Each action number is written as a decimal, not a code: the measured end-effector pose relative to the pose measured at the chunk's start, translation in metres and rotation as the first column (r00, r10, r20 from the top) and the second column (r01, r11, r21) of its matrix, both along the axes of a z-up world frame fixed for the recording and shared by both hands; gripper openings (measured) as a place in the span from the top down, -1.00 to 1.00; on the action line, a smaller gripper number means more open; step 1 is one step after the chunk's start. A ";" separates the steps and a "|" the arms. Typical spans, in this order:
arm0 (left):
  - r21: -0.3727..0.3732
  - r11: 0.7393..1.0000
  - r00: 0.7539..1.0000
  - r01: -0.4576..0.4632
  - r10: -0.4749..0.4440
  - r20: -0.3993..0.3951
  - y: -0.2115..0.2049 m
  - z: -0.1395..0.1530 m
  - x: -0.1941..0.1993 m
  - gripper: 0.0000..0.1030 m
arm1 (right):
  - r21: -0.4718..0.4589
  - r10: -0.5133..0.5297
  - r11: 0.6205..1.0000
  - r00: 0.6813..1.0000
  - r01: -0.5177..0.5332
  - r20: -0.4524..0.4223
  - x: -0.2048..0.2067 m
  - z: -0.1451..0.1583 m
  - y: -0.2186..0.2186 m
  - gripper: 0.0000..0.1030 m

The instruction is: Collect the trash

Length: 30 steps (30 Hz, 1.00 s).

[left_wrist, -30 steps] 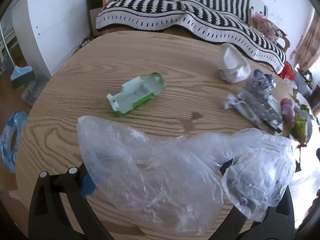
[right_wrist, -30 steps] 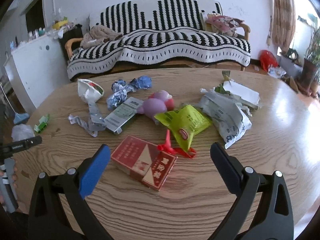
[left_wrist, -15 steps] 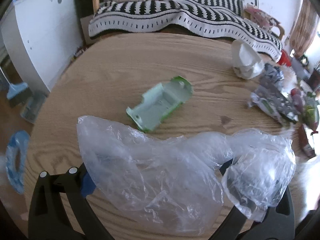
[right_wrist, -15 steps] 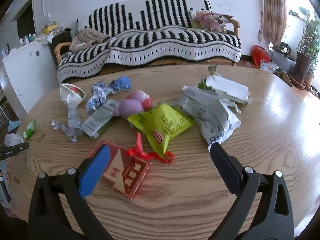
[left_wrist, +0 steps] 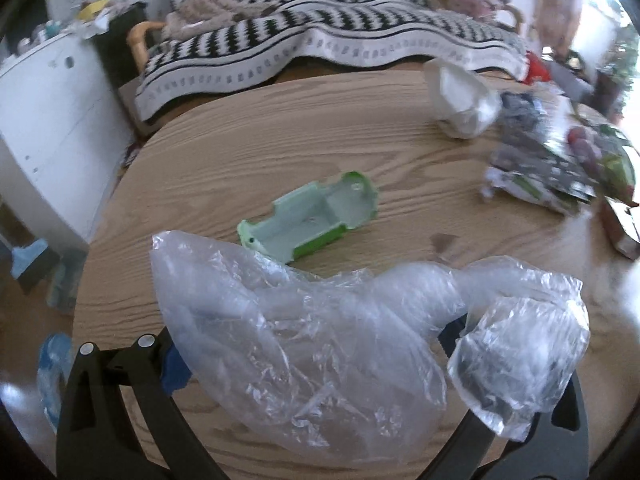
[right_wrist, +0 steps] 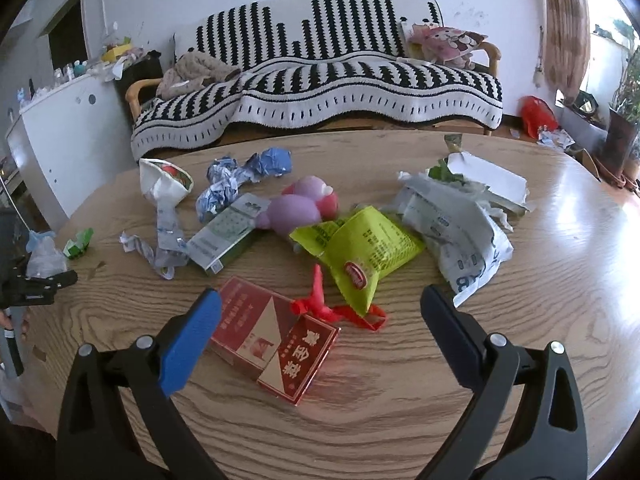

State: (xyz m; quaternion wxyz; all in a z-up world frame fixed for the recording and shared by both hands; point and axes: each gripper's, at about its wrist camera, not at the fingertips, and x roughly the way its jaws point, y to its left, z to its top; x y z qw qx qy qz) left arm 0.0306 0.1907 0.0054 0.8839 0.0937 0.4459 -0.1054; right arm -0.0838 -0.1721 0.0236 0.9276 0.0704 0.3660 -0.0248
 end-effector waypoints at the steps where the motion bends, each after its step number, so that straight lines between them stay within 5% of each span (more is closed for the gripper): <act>1: -0.004 1.000 1.000 0.015 -0.015 0.014 0.003 0.002 -0.003 -0.90 | 0.006 -0.003 1.000 1.000 0.003 -0.001 0.000 -0.001 -0.001 -0.86; 10: -0.044 0.997 0.997 0.056 -0.053 0.059 0.010 0.001 -0.004 -0.90 | -0.007 0.035 0.999 0.999 -0.035 -0.002 0.006 -0.004 0.011 -0.84; 16: -0.172 0.978 0.990 0.120 -0.104 0.101 0.012 0.017 -0.017 -0.86 | 0.000 0.030 1.000 0.999 -0.030 0.010 0.005 -0.003 0.011 -0.84; 17: -0.213 0.968 0.988 0.133 -0.113 0.106 0.012 0.020 -0.020 -0.75 | 0.009 0.028 1.000 0.999 -0.029 0.015 0.005 -0.003 0.010 -0.84; 19: -0.254 0.957 0.988 0.142 -0.120 0.098 0.010 0.024 -0.020 -0.04 | 0.021 0.026 0.999 0.999 -0.027 0.022 0.005 0.000 0.011 -0.84; 22: -0.269 0.952 0.988 0.145 -0.127 0.085 0.001 0.026 -0.020 0.49 | 0.012 0.031 0.999 0.999 -0.031 0.019 0.004 0.001 0.015 -0.84; 26: -0.236 0.960 0.987 0.153 -0.134 0.092 -0.011 0.028 -0.021 0.91 | 0.020 0.041 0.999 0.999 -0.041 0.010 0.004 0.000 0.016 -0.70; 30: -0.249 0.959 0.988 0.137 -0.114 0.103 -0.014 0.035 -0.021 0.93 | 0.029 0.012 0.999 0.999 -0.013 0.040 0.000 0.004 0.008 -0.69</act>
